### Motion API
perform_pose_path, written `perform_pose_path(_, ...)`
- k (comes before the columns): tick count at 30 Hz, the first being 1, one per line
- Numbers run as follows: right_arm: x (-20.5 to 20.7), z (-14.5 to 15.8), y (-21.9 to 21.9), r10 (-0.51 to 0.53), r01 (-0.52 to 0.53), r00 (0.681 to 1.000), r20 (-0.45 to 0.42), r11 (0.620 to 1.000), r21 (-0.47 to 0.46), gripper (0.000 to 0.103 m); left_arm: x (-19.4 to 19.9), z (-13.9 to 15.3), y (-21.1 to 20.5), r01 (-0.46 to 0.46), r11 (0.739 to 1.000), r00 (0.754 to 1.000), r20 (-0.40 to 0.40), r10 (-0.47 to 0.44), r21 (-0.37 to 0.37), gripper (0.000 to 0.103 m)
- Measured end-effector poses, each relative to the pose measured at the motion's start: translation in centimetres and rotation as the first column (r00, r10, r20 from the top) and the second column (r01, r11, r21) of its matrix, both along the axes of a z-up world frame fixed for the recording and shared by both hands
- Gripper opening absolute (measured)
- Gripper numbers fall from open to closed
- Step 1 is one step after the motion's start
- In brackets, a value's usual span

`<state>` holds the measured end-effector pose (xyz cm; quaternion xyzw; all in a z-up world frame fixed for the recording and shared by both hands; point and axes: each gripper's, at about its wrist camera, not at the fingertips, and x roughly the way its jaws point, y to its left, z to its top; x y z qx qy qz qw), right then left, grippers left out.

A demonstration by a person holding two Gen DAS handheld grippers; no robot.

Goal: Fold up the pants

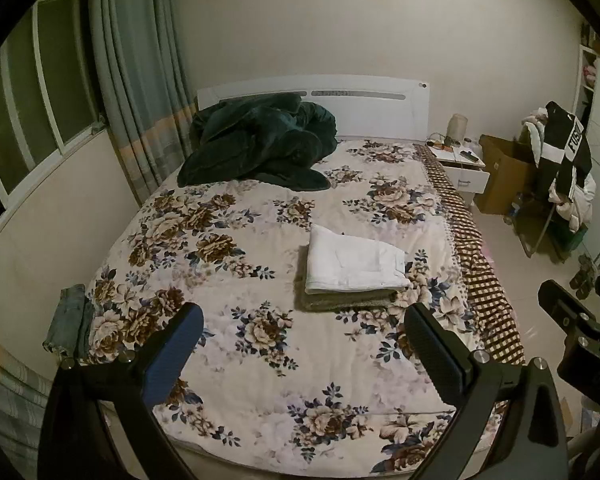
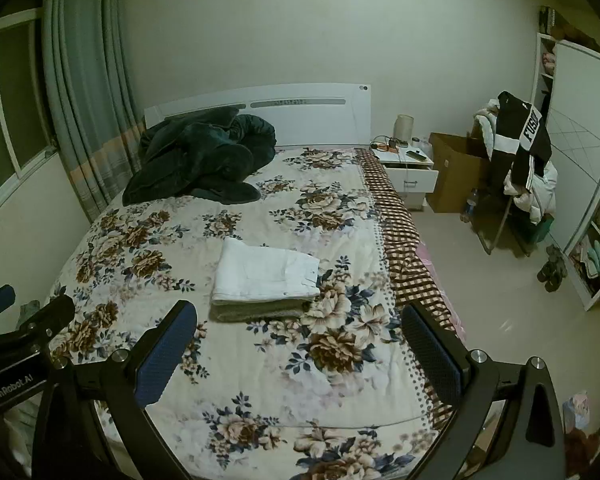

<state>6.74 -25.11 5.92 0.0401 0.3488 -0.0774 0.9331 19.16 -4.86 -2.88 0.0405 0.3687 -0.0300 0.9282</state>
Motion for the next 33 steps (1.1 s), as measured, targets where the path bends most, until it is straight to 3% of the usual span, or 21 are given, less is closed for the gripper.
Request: perform_pose_path(33,-0.46,-0.43,-0.27,0.020,-0.019,1.000,-0.003,1.000,0.007,0.103,-0.88,0.71,-0.60,-0.015,1.000,1.000,0.019,0.016,-0.004,0.103)
